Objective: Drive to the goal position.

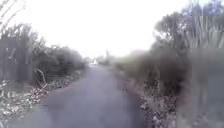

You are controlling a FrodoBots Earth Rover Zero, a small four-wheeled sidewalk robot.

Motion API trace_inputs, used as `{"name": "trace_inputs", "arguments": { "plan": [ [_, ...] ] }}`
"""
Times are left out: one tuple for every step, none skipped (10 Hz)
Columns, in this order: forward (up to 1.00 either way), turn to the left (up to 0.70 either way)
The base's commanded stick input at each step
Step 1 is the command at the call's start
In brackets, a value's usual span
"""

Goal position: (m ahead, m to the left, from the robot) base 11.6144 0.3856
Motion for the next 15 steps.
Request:
{"name": "trace_inputs", "arguments": {
  "plan": [
    [1.0,0.0],
    [1.0,0.0],
    [1.0,0.0],
    [1.0,0.0],
    [1.0,0.0],
    [1.0,0.0],
    [1.0,0.0],
    [1.0,0.0],
    [1.0,0.0],
    [1.0,0.0],
    [1.0,0.0],
    [1.0,0.0],
    [1.0,0.0],
    [1.0,0.0],
    [1.0,0.0]
  ]
}}
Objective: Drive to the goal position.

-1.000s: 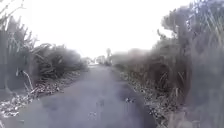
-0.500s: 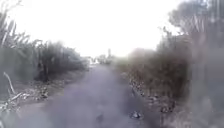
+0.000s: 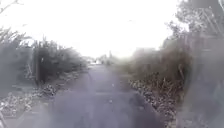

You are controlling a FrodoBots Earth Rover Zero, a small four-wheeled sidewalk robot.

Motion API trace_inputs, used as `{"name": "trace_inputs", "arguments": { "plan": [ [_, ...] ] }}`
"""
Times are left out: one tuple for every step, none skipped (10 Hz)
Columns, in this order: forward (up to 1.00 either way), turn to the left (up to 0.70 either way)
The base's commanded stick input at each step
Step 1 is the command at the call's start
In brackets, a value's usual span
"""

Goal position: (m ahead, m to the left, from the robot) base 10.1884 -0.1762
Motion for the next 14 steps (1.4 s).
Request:
{"name": "trace_inputs", "arguments": {
  "plan": [
    [1.0,0.0],
    [1.0,0.0],
    [1.0,0.0],
    [1.0,0.0],
    [1.0,0.0],
    [1.0,0.0],
    [1.0,0.0],
    [1.0,0.0],
    [1.0,0.0],
    [1.0,0.0],
    [1.0,0.0],
    [1.0,0.0],
    [1.0,0.0],
    [1.0,0.0]
  ]
}}
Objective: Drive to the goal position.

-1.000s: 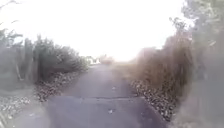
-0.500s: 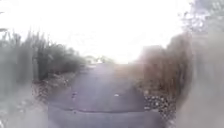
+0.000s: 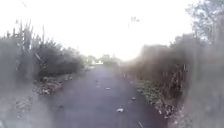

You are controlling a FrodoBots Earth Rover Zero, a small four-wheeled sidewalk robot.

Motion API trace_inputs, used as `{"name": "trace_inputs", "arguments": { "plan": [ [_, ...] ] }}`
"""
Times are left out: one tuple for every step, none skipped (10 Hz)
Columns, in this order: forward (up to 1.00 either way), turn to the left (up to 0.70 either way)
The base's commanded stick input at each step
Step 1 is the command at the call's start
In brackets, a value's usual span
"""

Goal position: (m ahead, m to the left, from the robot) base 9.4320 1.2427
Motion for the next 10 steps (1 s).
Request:
{"name": "trace_inputs", "arguments": {
  "plan": [
    [1.0,0.0],
    [1.0,0.0],
    [1.0,0.0],
    [1.0,0.0],
    [1.0,0.0],
    [1.0,0.0],
    [1.0,0.0],
    [1.0,0.0],
    [1.0,0.0],
    [1.0,0.0]
  ]
}}
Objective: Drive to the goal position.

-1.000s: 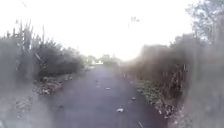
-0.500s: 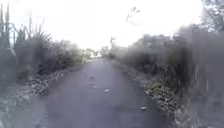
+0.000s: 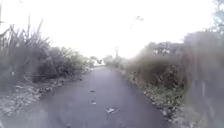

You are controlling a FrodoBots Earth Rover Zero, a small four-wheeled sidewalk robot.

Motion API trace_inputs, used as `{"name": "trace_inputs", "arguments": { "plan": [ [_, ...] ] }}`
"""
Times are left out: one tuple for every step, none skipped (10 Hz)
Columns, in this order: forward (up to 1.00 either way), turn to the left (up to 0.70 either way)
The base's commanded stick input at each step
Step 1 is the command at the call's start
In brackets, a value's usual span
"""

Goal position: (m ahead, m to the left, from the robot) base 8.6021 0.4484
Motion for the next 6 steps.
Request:
{"name": "trace_inputs", "arguments": {
  "plan": [
    [1.0,0.0],
    [1.0,0.0],
    [1.0,0.0],
    [1.0,0.0],
    [1.0,0.0],
    [1.0,0.0]
  ]
}}
